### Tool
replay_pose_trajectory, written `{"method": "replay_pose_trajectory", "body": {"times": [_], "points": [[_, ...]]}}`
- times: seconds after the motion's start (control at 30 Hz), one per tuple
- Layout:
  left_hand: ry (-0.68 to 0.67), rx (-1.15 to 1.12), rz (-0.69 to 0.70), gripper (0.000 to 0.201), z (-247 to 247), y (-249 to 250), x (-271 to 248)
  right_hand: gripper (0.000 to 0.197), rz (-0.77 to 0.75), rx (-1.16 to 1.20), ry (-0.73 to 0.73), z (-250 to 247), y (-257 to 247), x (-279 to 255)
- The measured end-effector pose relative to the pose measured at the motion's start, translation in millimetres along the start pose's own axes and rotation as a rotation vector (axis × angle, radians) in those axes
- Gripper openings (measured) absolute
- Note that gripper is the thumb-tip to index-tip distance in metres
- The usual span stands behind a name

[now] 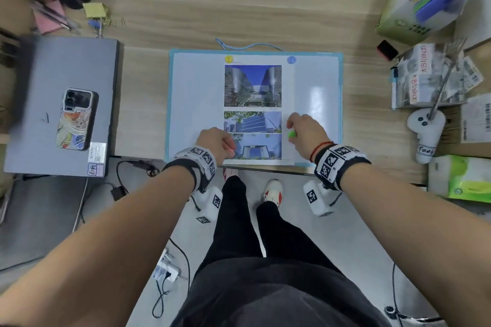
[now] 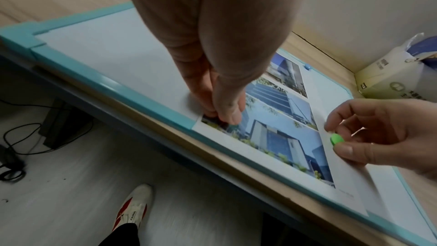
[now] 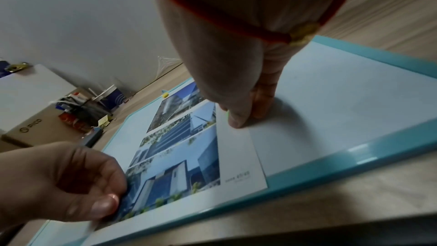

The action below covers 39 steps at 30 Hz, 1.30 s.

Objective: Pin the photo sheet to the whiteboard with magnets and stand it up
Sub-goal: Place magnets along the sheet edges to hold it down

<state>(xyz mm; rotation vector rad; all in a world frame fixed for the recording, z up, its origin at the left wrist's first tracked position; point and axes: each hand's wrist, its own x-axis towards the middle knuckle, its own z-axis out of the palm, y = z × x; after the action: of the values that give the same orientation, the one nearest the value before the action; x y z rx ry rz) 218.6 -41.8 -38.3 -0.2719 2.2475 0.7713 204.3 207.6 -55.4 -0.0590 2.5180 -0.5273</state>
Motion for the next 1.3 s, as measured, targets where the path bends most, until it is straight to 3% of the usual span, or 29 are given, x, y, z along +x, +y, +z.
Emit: {"method": "replay_pose_trajectory", "body": {"times": [0.2, 0.33, 0.73, 1.3], "points": [[0.144, 0.018, -0.022, 0.009, 9.7, -9.5, -14.3, 0.014, -0.058, -0.007, -0.004, 8.4, 2.3, -12.2], [0.221, 0.029, -0.064, 0.017, 13.2, -13.3, -19.9, 0.016, -0.058, 0.032, -0.036, 14.4, 1.3, -24.8], [0.159, 0.110, 0.005, 0.020, 12.6, -17.0, -18.4, 0.012, 0.048, 0.218, -0.012, 18.5, 2.7, -40.1], [0.110, 0.100, -0.023, 0.017, 4.4, -10.3, -13.7, 0.016, 0.127, 0.124, -0.055, 11.0, 2.9, -37.5]]}}
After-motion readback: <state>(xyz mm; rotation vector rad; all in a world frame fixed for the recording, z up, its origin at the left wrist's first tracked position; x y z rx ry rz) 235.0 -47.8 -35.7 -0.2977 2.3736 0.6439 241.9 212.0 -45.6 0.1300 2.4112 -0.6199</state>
